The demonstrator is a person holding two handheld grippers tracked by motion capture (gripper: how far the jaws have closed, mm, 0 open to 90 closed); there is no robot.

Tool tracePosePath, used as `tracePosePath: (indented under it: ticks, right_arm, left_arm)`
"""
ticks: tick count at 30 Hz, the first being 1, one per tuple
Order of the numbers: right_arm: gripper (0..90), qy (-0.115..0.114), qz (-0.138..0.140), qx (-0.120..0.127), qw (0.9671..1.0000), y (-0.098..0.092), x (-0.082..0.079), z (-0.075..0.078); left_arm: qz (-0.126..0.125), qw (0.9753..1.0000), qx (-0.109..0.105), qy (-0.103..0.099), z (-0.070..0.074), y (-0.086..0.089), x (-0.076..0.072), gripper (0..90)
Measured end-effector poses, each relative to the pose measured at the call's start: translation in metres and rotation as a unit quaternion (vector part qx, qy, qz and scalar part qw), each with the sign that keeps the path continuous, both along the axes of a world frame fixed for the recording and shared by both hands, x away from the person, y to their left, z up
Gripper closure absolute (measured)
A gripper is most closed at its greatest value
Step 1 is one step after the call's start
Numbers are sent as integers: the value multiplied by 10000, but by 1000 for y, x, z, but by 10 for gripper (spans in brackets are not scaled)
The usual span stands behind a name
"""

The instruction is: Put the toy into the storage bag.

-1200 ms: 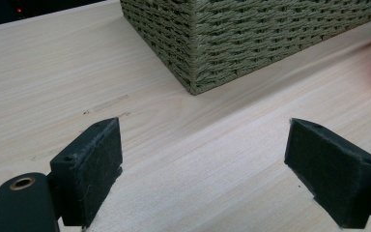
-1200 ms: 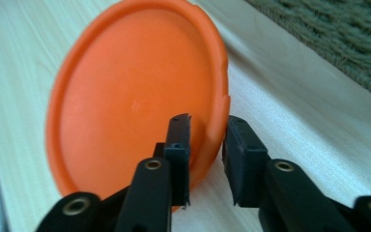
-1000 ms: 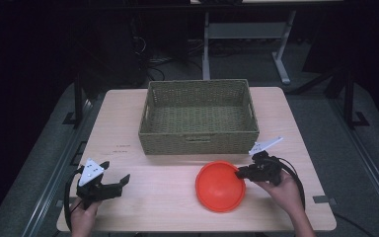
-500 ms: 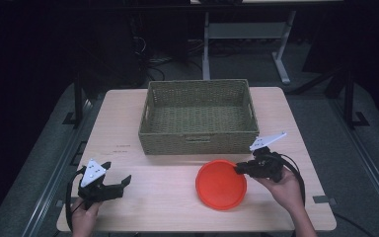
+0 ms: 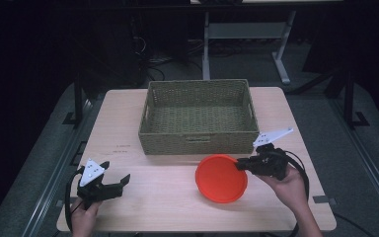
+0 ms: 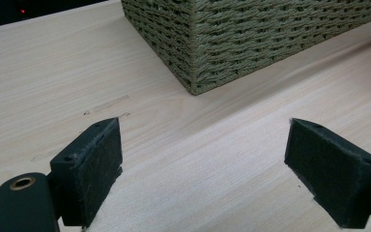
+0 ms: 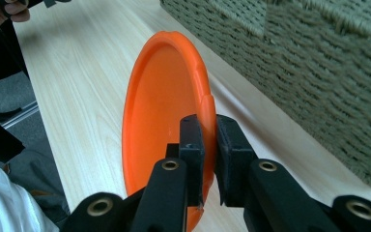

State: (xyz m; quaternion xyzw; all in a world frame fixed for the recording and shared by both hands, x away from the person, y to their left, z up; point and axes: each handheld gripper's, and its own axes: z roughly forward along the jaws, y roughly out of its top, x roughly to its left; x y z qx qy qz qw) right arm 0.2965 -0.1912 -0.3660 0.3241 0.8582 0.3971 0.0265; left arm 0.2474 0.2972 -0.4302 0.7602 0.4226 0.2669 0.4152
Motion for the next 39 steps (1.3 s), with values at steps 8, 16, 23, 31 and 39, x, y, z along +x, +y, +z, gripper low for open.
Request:
tracePosePath:
  ticks: [8,16,23,31,39]
  right_arm:
    - [822,-90,20,-89,9999,2,1,13]
    - [822,-129,-73,-157,9998,3,7,30]
    - [822,-173,-118,-218,9995,4,16,49]
    - [822,-179,-176,-199,9995,3,24,67]
    - [822,-188,-249,-256,9992,4,30,84]
  left_arm:
    - [-58,10000,46,-25,0,-1,0,128]
    - [-61,10000,78,-2,0,0,0,128]
    - [-42,10000,20,-20,0,-1,0,128]
    - [-42,10000,29,-5,0,0,-1,128]
    - [-25,10000,-3,-35,0,0,-1,128]
